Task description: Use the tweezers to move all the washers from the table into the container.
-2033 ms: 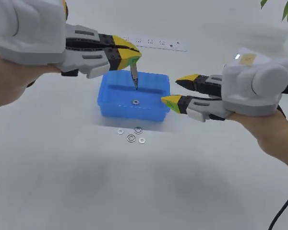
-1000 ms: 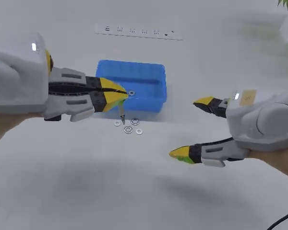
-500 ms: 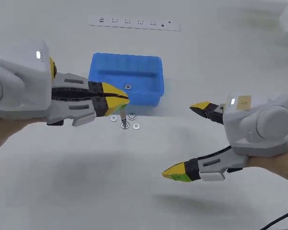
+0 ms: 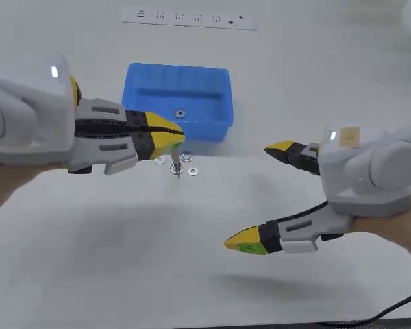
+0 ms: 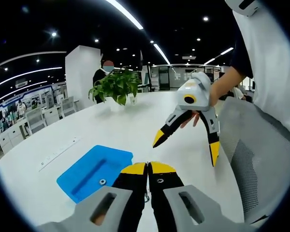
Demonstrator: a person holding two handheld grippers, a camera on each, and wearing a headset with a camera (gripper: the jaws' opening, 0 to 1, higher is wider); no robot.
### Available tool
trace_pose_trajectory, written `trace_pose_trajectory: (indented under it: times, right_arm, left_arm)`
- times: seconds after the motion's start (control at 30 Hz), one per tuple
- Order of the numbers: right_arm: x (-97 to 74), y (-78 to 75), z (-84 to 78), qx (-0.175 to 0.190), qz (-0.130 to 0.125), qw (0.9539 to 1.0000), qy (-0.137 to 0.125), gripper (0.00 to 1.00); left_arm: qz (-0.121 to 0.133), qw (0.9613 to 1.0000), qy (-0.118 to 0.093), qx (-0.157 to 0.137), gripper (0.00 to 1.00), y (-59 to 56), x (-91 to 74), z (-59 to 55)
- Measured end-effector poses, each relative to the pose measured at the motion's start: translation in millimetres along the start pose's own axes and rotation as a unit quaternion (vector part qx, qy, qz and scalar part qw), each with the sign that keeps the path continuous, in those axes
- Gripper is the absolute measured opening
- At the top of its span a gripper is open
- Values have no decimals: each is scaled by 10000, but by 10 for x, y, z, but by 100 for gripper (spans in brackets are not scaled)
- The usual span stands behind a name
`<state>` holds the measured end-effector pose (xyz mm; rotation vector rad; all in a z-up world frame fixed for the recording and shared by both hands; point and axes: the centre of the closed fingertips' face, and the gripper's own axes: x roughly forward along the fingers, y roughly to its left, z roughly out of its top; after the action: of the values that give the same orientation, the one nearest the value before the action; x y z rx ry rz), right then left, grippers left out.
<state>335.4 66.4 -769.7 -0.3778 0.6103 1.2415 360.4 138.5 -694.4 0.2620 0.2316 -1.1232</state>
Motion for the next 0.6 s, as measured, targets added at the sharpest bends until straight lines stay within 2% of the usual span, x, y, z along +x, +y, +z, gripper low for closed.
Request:
trace_pose_trajectory:
  times: [0.27, 0.6]
  right_arm:
    - [44, 41, 50, 23, 69, 10000, -63, 98]
    - [56, 87, 23, 62, 144, 9999, -60, 97]
  left_arm:
    - [-16, 9999, 47, 162, 4, -27, -25, 7]
    - [-4, 9998, 66, 161, 4, -23, -4, 6]
